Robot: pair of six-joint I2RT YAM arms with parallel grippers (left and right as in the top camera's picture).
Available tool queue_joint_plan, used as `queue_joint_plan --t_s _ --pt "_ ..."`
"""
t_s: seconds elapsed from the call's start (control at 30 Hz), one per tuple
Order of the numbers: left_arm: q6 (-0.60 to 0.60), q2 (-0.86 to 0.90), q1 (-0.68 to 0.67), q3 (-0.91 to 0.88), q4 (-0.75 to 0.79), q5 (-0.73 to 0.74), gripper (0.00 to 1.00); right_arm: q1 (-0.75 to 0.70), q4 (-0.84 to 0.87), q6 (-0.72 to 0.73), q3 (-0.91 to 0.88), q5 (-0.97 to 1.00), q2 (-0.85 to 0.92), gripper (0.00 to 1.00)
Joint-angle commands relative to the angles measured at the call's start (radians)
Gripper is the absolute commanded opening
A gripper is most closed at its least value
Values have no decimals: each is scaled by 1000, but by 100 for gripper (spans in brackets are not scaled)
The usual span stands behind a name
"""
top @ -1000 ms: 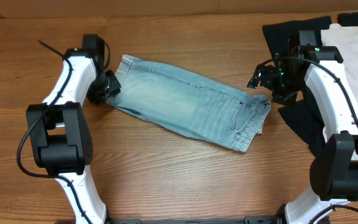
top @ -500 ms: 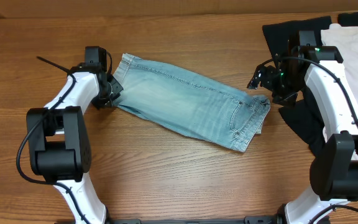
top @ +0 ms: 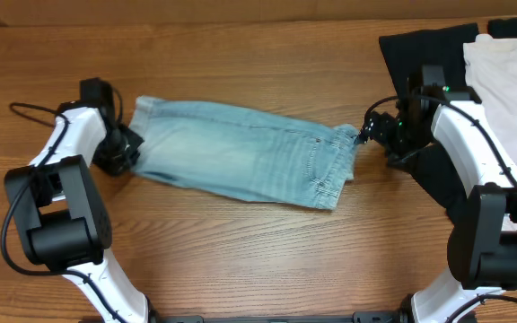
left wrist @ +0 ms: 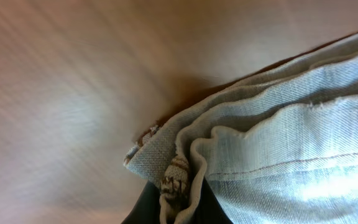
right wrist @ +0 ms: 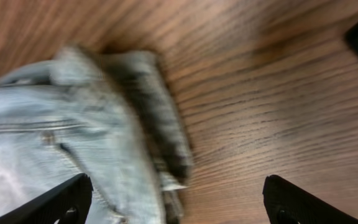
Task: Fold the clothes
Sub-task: 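Pull both ends apart to straighten the folded shorts horizontally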
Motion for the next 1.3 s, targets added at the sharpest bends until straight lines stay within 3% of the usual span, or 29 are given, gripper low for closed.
queue_joint_plan --t_s 0.0,0.4,0.73,0.9,1.1,1.27 --pt "-2 72 27 -70 -86 -127 4 -1 50 27 -42 -51 -8 91" --pt "13 72 -42 -82 -125 -79 4 49 305 -12 -166 -114 16 92" --pt "17 72 -59 -82 -103 -80 4 143 405 -49 -240 -109 26 91" --pt "22 72 -59 -82 -76 -80 4 145 449 -45 -274 -127 49 85" --pt "24 72 -59 -82 -51 -80 4 145 511 -61 -280 -235 121 61" --pt "91 72 -58 -74 -36 -77 4 145 522 -101 -277 -285 127 24"
